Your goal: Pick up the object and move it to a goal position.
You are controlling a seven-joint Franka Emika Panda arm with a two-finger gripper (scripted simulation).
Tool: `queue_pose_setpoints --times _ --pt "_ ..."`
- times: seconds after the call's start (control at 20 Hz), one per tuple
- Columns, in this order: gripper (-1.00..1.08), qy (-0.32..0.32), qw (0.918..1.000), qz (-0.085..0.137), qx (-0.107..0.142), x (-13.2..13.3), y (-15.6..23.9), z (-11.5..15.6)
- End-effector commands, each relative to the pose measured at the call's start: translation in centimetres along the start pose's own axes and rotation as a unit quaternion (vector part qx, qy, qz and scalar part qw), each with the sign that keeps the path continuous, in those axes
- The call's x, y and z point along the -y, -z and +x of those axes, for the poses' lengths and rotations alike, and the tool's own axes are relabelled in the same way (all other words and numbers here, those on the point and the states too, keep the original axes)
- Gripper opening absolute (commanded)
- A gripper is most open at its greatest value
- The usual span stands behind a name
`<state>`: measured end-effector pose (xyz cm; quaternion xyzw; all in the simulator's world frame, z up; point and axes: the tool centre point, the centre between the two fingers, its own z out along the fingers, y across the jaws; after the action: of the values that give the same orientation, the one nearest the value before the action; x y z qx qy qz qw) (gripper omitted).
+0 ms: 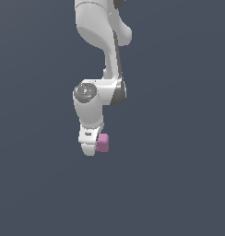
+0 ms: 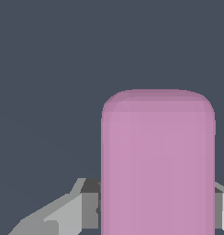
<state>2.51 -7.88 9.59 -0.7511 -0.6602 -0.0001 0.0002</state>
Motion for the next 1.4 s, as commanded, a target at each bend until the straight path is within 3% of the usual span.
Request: queue_pose_setpoints --times 0.0,0.6,1.35 --pt "-1.00 0.000 1.0000 0.000 0.000 0.0 0.0 0.0" --pt "-1.00 0.000 1.0000 0.000 0.000 -0.6 0.7 0.4" --pt "-1.00 0.000 1.0000 0.000 0.000 -5.3 6.4 3.7"
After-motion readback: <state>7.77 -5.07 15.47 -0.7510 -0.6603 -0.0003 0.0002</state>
